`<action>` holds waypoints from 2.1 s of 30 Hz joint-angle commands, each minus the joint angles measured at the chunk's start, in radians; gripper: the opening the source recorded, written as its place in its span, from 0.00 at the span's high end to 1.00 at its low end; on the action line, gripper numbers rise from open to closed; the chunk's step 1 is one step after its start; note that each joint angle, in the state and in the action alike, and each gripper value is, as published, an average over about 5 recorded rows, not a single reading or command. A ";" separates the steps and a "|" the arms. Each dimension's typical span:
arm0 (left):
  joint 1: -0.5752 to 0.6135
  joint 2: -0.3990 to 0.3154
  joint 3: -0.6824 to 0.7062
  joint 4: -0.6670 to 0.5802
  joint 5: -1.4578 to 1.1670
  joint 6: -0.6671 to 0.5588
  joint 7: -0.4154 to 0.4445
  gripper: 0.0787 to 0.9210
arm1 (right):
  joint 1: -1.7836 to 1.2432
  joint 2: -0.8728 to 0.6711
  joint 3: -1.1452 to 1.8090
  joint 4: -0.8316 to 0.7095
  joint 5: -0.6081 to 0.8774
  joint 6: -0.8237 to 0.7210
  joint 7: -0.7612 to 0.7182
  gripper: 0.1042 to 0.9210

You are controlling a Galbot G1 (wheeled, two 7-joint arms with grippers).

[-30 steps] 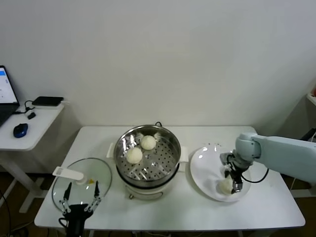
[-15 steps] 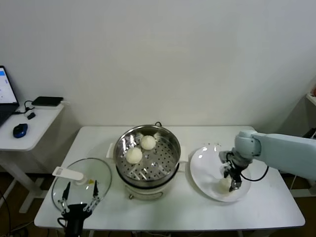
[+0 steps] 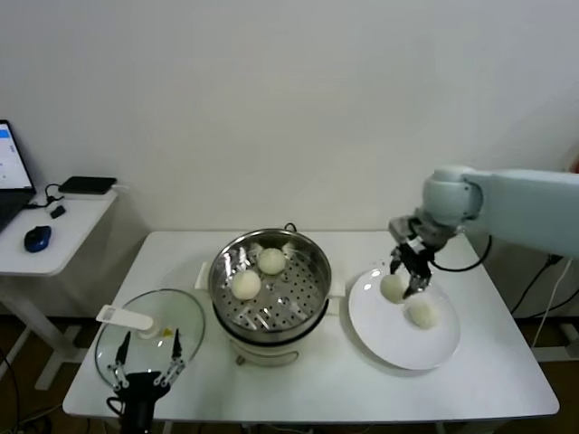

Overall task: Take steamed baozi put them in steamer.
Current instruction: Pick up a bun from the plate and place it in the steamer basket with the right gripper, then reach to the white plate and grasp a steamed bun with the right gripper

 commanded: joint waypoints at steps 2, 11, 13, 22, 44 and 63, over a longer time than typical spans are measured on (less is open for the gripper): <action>0.002 -0.049 0.003 0.007 0.007 -0.004 -0.001 0.12 | 0.161 0.134 0.123 0.130 -0.024 0.214 0.007 0.39; 0.010 -0.049 -0.004 -0.003 0.009 -0.003 -0.003 0.12 | 0.013 0.300 0.208 0.162 -0.261 0.349 0.175 0.39; 0.011 -0.049 -0.003 -0.003 0.009 -0.004 -0.003 0.12 | -0.036 0.327 0.207 0.143 -0.312 0.359 0.193 0.39; 0.010 -0.049 0.004 0.001 0.017 -0.005 -0.005 0.12 | -0.214 0.468 0.183 0.017 -0.375 0.352 0.243 0.39; 0.013 -0.049 -0.006 -0.001 0.012 -0.017 -0.005 0.12 | -0.292 0.578 0.156 -0.148 -0.371 0.376 0.238 0.39; 0.028 -0.049 -0.004 -0.019 0.019 -0.015 -0.001 0.12 | 0.131 0.260 -0.098 -0.083 0.056 0.377 0.036 0.12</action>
